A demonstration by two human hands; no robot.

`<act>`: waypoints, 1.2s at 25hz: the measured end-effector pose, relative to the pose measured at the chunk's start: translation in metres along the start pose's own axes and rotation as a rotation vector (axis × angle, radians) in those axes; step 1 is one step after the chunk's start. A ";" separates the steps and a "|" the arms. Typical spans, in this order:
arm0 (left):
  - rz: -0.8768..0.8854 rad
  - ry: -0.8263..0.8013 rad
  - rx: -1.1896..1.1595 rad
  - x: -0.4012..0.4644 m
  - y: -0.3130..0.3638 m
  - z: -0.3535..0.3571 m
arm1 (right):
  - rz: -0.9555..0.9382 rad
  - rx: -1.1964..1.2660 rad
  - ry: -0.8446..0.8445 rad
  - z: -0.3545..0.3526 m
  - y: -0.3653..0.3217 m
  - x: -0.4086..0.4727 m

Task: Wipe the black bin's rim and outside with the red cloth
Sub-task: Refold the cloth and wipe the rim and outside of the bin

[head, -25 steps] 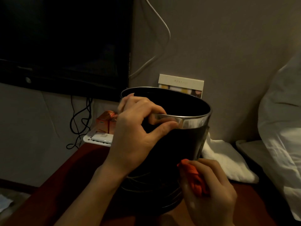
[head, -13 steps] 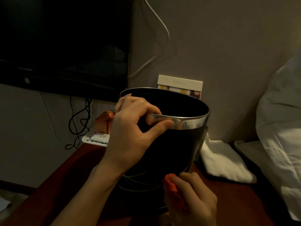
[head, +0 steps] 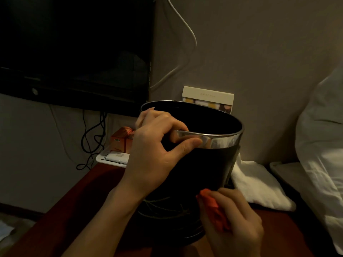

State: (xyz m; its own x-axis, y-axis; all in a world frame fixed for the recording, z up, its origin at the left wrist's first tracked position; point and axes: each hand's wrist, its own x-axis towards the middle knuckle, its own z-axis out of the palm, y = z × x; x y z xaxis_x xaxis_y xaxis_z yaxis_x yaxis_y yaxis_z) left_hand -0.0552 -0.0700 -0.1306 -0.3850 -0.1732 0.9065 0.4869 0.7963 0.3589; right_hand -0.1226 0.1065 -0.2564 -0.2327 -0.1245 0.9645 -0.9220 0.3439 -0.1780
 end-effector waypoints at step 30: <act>-0.085 -0.038 -0.050 0.000 -0.006 -0.006 | 0.102 0.051 0.004 -0.018 0.010 0.016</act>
State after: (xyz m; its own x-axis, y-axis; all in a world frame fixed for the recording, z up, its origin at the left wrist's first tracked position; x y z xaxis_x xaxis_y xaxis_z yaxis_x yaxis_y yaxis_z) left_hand -0.0536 -0.0778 -0.1312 -0.4558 -0.2155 0.8636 0.4894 0.7497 0.4454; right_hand -0.1302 0.1244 -0.2395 -0.3251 -0.0877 0.9416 -0.9081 0.3067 -0.2850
